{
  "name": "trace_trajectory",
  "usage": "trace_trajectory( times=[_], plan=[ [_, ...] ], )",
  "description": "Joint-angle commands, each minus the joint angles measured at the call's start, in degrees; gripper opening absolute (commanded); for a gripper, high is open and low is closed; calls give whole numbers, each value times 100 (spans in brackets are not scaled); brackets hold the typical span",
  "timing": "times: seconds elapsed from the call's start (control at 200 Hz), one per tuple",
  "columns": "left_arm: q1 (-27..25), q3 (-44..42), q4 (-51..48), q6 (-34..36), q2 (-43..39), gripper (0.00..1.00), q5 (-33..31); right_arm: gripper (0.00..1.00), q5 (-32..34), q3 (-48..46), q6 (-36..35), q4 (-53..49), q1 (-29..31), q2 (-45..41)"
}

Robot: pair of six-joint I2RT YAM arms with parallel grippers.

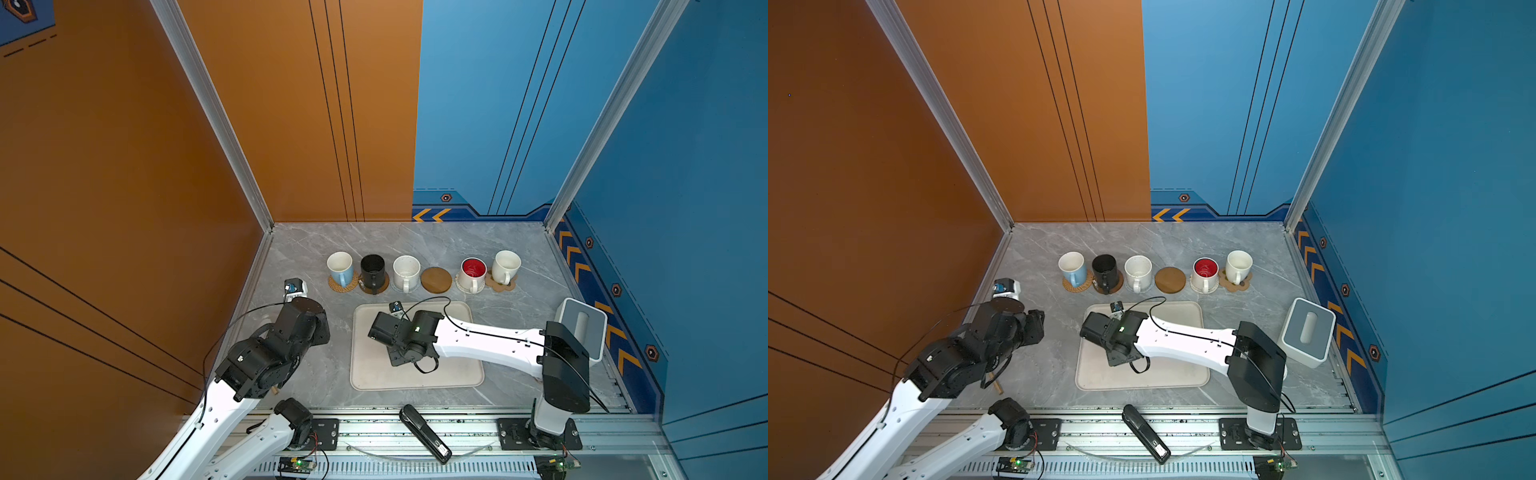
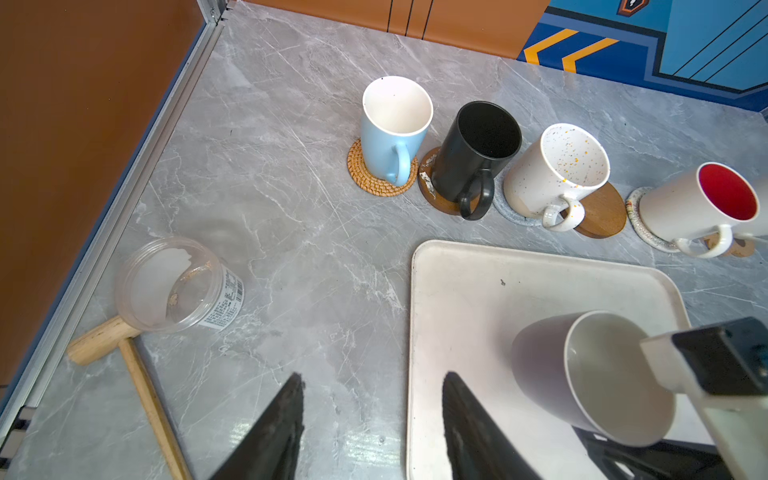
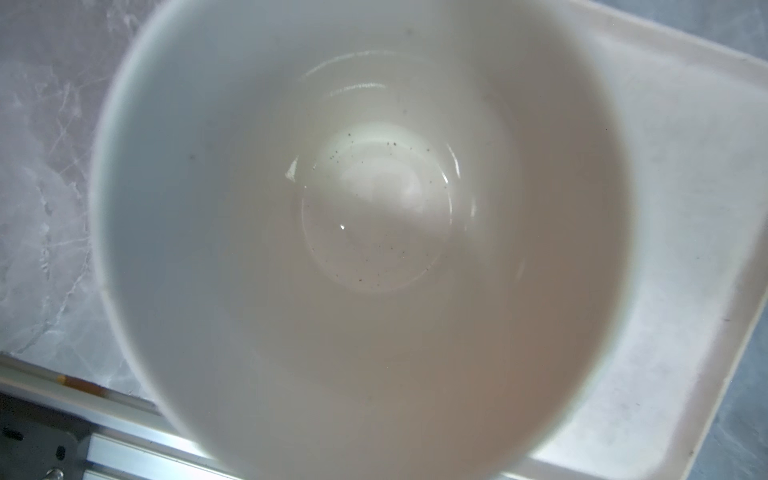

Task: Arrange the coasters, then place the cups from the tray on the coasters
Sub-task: 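Lift the lavender mug off the tray with right gripper, then carry the lavender mug with right gripper over the empty cork coaster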

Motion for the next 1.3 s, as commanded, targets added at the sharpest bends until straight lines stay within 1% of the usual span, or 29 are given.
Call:
trace_trajectory(
  times=[0.0, 0.195, 0.496, 0.636, 0.751, 0.786, 0.796, 0.826, 0.976, 1.127, 1.297],
  plan=[
    [74, -70, 115, -12, 73, 55, -38, 0, 368, -92, -228, -80, -240, -356],
    [104, -94, 327, 40, 253, 55, -39, 0, 443, -155, -510, -107, -806, -569],
    [196, -117, 758, 145, 492, 55, 42, 0, 440, -59, -1010, -102, -1786, -625],
    [243, -136, 908, 169, 610, 54, 61, 0, 389, 59, -1272, -60, -2213, -517],
    [255, -268, 1195, 177, 538, 54, 60, 0, 247, 171, -1441, 81, -2568, -371],
    [257, -312, 1283, 169, 497, 54, 66, 0, 203, 212, -1486, 142, -2581, -312],
    [258, -324, 1308, 167, 493, 54, 68, 0, 185, 219, -1498, 150, -2723, -288],
    [267, -351, 1364, 167, 470, 54, 61, 0, 131, 273, -1530, 188, -2838, -233],
    [337, -388, 1451, 187, 463, 54, 84, 0, -3, 625, -1686, 273, -3084, 162],
    [401, -377, 1462, 178, 604, 54, 129, 0, 30, 1020, -1751, 280, -3201, 559],
    [447, -346, 1519, 178, 755, 54, 198, 0, 41, 1237, -1727, 394, -3282, 845]
  ],
)
